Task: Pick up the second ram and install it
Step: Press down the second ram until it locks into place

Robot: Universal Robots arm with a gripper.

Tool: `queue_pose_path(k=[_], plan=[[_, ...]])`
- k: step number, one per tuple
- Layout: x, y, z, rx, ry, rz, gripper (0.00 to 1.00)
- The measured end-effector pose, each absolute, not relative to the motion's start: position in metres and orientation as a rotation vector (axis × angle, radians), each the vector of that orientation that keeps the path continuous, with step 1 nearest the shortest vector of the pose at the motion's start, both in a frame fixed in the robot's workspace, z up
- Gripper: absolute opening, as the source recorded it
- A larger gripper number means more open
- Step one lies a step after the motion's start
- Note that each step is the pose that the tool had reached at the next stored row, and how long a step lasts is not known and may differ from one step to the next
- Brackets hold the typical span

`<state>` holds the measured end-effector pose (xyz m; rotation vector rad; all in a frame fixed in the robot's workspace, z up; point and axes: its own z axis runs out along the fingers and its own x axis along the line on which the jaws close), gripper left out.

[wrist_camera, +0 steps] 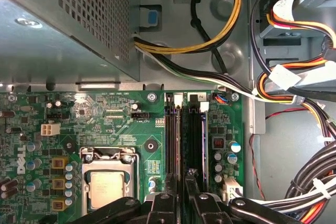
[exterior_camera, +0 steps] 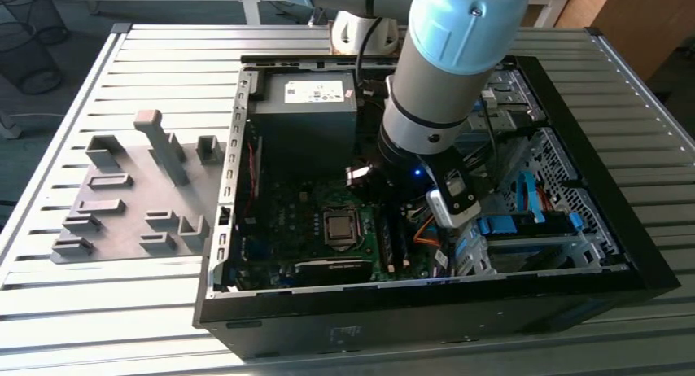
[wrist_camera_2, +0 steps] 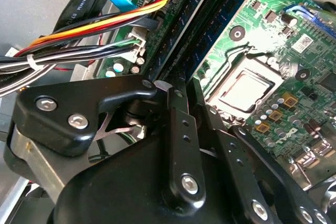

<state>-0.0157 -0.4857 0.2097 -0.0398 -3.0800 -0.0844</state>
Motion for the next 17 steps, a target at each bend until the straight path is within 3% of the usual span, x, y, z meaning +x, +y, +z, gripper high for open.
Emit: queue_pose_path(k=[14,17], plan=[[-0.016,-0.486,0.229,-0.04,-3.08,-0.084,0.21],[-0.016,-0.486,0.23,-0.04,-3.08,-0.084,0.11]])
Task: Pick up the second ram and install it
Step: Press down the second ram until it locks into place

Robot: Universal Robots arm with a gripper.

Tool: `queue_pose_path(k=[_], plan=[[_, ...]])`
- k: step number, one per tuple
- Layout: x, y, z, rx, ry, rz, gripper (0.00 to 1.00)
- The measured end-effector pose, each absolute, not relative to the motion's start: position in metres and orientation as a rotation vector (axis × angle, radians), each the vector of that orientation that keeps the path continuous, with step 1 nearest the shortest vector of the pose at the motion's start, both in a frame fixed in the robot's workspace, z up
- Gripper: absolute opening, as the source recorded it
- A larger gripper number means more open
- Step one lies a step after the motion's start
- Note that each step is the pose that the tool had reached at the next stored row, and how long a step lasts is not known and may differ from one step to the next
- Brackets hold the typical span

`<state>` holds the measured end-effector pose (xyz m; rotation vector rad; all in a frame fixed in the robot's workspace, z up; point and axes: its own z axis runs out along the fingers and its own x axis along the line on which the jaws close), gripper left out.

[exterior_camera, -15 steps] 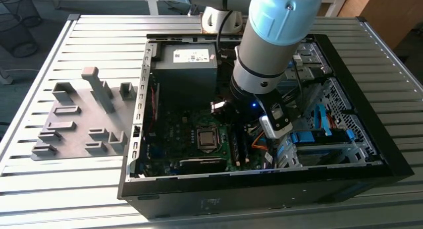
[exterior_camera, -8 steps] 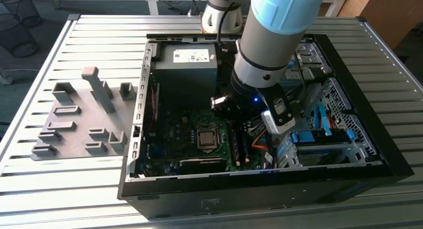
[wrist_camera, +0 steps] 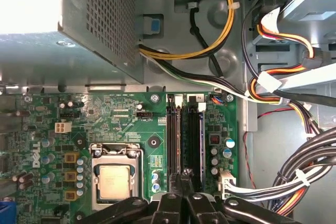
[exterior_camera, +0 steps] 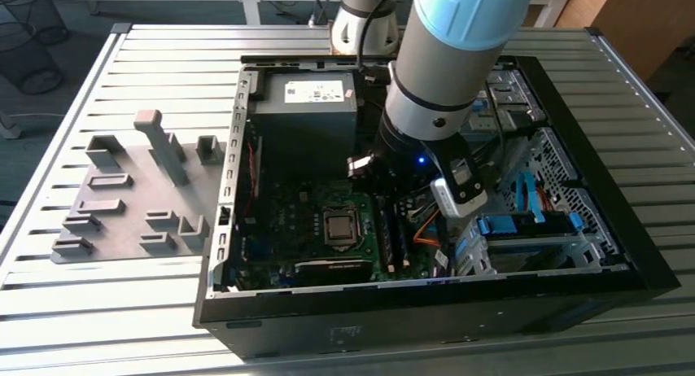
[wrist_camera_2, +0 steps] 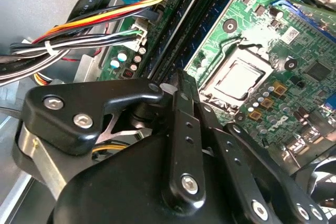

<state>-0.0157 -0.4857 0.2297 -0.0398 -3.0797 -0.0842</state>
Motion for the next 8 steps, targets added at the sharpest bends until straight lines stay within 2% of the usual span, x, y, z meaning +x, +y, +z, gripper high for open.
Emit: queue_pose_path(k=[8], plan=[[-0.0156,-0.4857,0.2289,-0.04,-3.08,-0.084,0.11]])
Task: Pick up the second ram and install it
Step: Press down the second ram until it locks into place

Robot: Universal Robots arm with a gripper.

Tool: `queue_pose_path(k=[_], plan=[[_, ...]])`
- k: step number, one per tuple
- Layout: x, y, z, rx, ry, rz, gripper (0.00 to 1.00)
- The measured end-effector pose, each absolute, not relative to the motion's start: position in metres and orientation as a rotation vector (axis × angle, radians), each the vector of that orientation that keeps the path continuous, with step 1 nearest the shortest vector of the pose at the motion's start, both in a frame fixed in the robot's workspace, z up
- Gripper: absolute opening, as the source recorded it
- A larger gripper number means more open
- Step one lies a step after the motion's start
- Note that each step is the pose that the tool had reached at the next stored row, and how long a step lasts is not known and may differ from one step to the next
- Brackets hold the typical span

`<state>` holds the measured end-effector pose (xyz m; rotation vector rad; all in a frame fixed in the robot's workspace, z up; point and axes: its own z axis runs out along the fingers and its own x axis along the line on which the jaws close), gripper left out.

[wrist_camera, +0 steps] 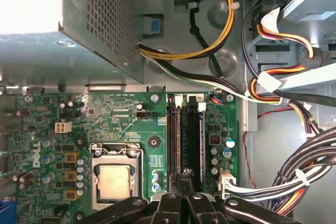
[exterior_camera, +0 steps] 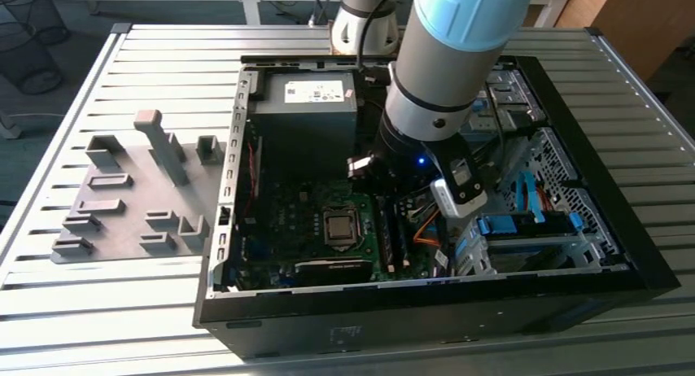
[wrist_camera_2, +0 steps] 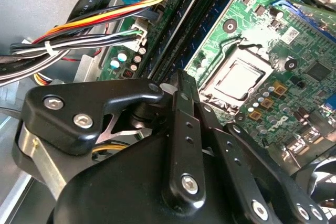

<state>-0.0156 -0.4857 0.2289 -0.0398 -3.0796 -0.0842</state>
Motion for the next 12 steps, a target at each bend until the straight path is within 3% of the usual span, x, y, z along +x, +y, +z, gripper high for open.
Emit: queue_pose_path(k=[12], plan=[[-0.016,-0.486,0.216,-0.04,-3.08,-0.085,0.11]])
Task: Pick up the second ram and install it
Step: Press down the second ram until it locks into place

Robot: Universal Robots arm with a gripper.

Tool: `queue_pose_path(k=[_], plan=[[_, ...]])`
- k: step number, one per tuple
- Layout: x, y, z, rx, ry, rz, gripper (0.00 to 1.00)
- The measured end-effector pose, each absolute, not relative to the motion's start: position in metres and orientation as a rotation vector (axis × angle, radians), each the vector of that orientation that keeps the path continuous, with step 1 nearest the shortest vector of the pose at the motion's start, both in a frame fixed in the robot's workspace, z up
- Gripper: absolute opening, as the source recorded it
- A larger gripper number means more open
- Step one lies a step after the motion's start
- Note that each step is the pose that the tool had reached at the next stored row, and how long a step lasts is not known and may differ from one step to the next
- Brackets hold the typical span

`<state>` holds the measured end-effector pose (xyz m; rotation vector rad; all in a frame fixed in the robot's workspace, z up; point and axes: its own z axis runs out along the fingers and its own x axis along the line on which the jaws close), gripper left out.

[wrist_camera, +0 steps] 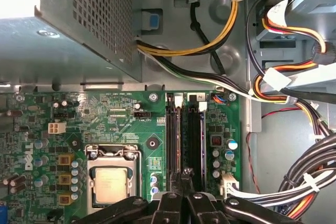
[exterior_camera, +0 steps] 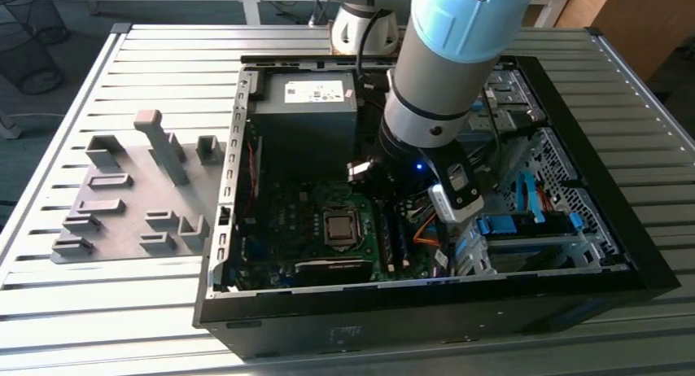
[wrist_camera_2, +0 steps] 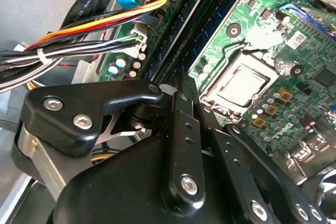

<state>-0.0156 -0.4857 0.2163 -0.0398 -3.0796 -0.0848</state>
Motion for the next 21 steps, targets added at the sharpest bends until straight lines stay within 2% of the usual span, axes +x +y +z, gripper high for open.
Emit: queue_pose_path(k=[7,14,21], plan=[[-0.016,-0.486,0.216,-0.04,-3.08,-0.086,0.11],[-0.016,-0.486,0.236,-0.04,-3.08,-0.085,0.11],[-0.016,-0.486,0.238,-0.04,-3.08,-0.085,0.11]])
